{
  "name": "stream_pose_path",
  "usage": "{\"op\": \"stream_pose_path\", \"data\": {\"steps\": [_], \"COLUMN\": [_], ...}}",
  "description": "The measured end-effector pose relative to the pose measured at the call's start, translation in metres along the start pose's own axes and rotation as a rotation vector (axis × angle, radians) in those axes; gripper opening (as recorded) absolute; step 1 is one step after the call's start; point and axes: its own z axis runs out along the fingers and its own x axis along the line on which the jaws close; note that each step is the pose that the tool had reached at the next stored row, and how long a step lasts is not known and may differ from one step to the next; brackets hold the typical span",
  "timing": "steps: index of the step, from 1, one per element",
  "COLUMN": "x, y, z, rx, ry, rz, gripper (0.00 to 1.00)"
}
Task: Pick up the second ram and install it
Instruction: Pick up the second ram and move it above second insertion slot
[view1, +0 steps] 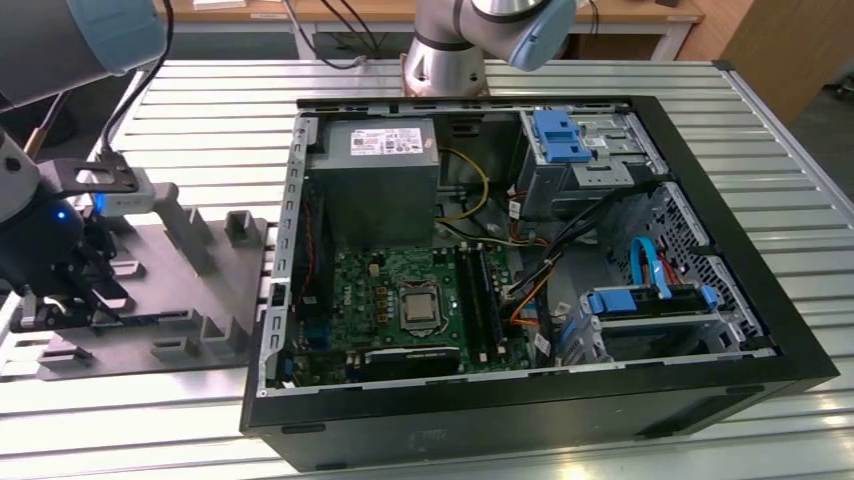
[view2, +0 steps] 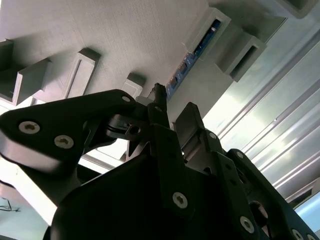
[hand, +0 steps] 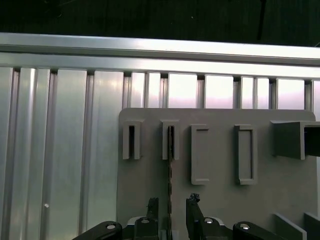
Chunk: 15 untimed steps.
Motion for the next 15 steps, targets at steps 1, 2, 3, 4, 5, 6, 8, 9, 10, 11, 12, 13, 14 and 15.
{"op": "stream_pose_path", "data": {"steps": [1, 2, 3, 4, 5, 6, 8, 9, 10, 11, 12, 13, 14, 15], "x": [0.0000, 0.0000, 0.0001, 0.0001, 0.0001, 0.0001, 0.0001, 0.0001, 0.0002, 0.0002, 0.0002, 0.0002, 0.0002, 0.0002], "y": [0.0000, 0.0000, 0.0000, -0.0001, -0.0001, -0.0001, -0.0001, -0.0001, -0.0001, -0.0002, -0.0002, -0.0002, -0.0002, -0.0002], "z": [0.0007, 0.0014, 0.0021, 0.0028, 0.0033, 0.0039, 0.0050, 0.0055, 0.0060, 0.0065, 0.0070, 0.0075, 0.0079, 0.0084], "rx": [0.0000, 0.0000, 0.0000, 0.0000, -0.0001, 0.0000, 0.0000, 0.0000, -0.0001, 0.0000, 0.0000, 0.0000, -0.0001, 0.0000], "ry": [0.0000, 0.0000, 0.0000, 0.0000, 0.0000, 0.0000, 0.0000, 0.0000, 0.0001, 0.0000, 0.0000, 0.0000, 0.0000, 0.0000], "rz": [0.000, 0.000, 0.000, 0.000, 0.000, 0.000, 0.000, 0.000, 0.000, 0.000, 0.000, 0.000, 0.000, 0.000], "gripper": [0.35, 0.35, 0.35, 0.35, 0.35, 0.35, 0.35, 0.35, 0.35, 0.35, 0.35, 0.35, 0.35, 0.35]}}
